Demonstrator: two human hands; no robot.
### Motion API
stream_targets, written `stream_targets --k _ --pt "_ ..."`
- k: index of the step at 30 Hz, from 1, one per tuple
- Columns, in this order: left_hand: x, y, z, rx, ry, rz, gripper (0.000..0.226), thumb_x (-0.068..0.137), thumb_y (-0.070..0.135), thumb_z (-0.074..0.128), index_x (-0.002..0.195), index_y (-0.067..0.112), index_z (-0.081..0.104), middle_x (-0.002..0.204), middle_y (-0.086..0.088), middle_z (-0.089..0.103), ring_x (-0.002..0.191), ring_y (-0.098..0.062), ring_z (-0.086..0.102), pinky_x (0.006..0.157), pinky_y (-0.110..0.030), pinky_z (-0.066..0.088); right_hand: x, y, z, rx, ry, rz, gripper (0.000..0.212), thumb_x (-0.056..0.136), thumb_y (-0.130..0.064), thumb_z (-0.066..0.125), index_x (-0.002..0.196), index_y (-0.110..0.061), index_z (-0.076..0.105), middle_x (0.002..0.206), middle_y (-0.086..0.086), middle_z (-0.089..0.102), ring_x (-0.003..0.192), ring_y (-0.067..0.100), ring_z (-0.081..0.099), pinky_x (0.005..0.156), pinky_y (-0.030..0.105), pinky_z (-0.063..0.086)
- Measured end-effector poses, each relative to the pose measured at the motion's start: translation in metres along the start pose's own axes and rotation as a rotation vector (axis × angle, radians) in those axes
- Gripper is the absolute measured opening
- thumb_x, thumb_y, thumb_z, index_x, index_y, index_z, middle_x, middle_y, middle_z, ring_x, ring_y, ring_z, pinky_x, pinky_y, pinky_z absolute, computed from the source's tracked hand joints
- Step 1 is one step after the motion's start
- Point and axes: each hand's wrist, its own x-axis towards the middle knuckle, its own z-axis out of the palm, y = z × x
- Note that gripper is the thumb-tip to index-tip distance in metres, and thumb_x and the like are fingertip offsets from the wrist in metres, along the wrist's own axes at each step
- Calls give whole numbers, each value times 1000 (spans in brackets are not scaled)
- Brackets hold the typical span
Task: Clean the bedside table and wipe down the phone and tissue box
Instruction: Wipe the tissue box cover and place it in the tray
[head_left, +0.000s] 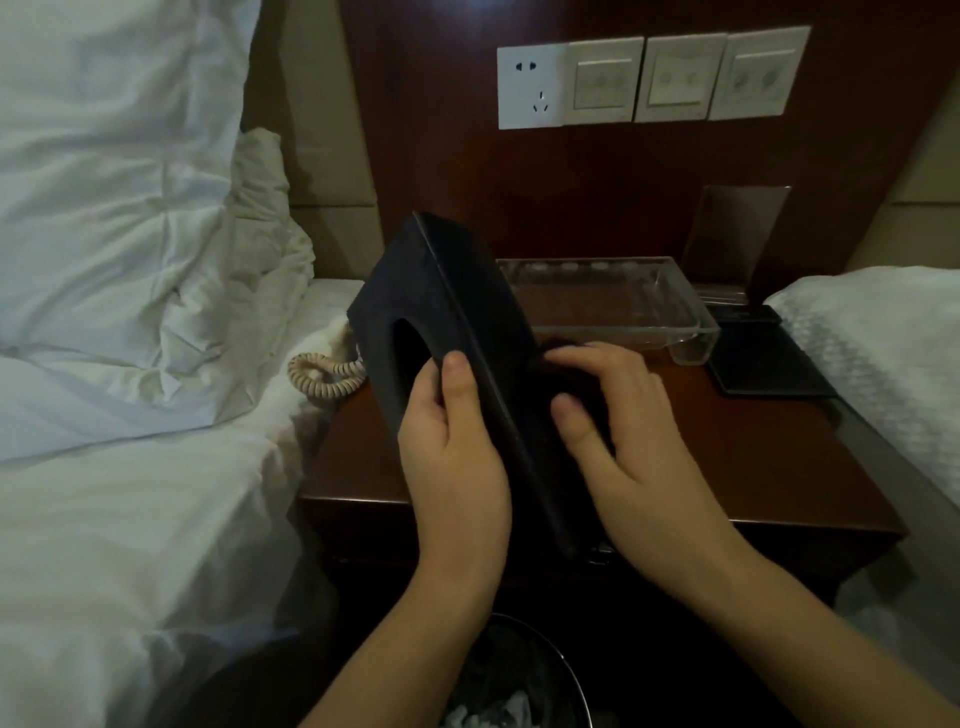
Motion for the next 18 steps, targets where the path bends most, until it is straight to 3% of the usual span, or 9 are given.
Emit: stream_targets --k 3,5,9,12,14,16,18 --pt "9 1 -5 -41 32 -40 37 108 34 41 97 9 66 82 -3 69 76 -17 67 71 -33 55 -23 -20 5 -109 -45 -132 29 97 -44 43 125 -50 45 135 -26 38 122 0 37 96 26 39" --pt "19 2 -9 -40 88 -70 35 107 37 43 95 12 65 76 3 69 72 -11 67 65 -27 54 -35 -25 13 -152 -46 -201 32 94 -47 44 126 -51 44 136 -26 38 120 1 39 94 27 40" --pt "16 9 -5 -85 121 -117 33 107 38 42 100 18 67 81 5 70 77 -10 69 73 -28 57 -35 -10 23 11 254 -45 32 95 -48 43 125 -58 43 134 -37 37 127 -2 36 101 15 29" --pt "7 14 2 -81 36 -231 32 106 40 44 110 19 68 95 4 76 87 -8 72 81 -29 56 -24 -4 25 311 409 62 27 99 -37 45 122 -50 49 131 -18 50 128 10 46 102 25 40" --pt "2 16 4 -17 -77 -261 33 103 45 49 109 18 68 96 0 76 90 -12 73 85 -35 57 -15 -4 20 366 483 77 27 100 -25 45 122 -38 54 127 -8 55 125 15 52 102 31 43" --pt "-1 16 3 103 -165 -233 41 96 54 53 101 15 63 87 -2 73 83 -15 72 78 -33 58 -7 -4 13 398 519 73 26 100 -19 45 121 -28 57 123 -6 58 120 16 55 100 30 45" --pt "-4 20 2 254 -215 -157 49 86 66 53 88 17 55 69 6 64 65 -6 64 60 -19 50 0 -3 5 443 539 71 25 100 -17 46 119 -28 58 118 -13 60 116 10 57 95 22 45"
